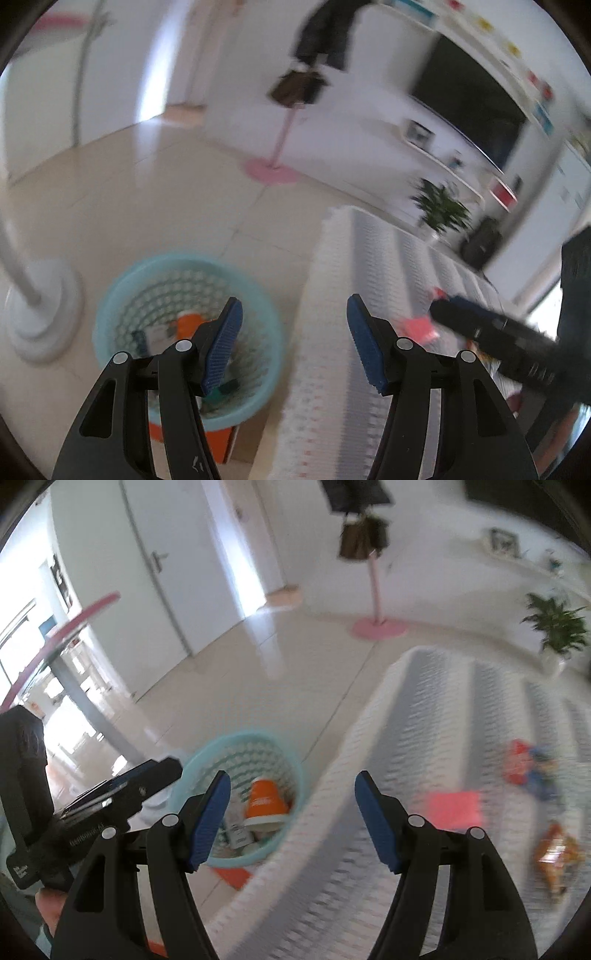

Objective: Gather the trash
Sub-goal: 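Grasp the pink packet with the left tool while the right tool grasps the orange snack bag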

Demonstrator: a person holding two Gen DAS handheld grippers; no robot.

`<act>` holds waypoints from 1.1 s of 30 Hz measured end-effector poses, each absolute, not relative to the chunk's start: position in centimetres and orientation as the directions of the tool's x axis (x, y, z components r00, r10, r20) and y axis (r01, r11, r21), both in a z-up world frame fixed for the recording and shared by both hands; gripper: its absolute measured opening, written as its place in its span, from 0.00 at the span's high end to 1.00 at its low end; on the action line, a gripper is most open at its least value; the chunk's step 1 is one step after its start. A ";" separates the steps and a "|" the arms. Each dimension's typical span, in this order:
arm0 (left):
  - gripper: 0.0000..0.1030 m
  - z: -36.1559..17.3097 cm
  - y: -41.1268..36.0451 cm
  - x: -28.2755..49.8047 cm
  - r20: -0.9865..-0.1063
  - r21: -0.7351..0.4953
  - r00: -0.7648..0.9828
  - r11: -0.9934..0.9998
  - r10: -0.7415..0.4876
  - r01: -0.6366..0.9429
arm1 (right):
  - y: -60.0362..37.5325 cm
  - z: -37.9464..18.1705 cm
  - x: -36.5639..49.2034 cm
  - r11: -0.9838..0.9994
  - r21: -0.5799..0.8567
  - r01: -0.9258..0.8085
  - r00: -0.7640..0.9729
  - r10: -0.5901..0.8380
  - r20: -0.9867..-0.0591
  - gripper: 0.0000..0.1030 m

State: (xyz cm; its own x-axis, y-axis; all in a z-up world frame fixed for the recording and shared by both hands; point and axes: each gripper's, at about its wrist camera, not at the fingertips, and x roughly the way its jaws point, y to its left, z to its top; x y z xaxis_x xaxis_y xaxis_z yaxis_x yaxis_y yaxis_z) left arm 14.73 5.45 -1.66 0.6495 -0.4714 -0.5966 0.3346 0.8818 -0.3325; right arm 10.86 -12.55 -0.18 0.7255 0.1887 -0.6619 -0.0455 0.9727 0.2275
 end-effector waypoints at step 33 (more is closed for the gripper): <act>0.38 -12.3 -20.4 17.8 -0.793 -0.206 0.358 0.770 -0.493 0.604 | -37.6 -10.4 -1.3 0.916 0.126 0.380 0.621 -0.151 -0.769 0.44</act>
State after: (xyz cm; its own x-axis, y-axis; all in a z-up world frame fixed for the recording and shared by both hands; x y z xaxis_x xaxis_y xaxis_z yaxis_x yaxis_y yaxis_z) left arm 17.75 -20.36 -12.29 0.3580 -0.4930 -0.7930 0.6042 0.7698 -0.2058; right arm -1.30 -37.58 -10.42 0.6209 -0.1510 -0.7692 0.3796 0.9165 0.1264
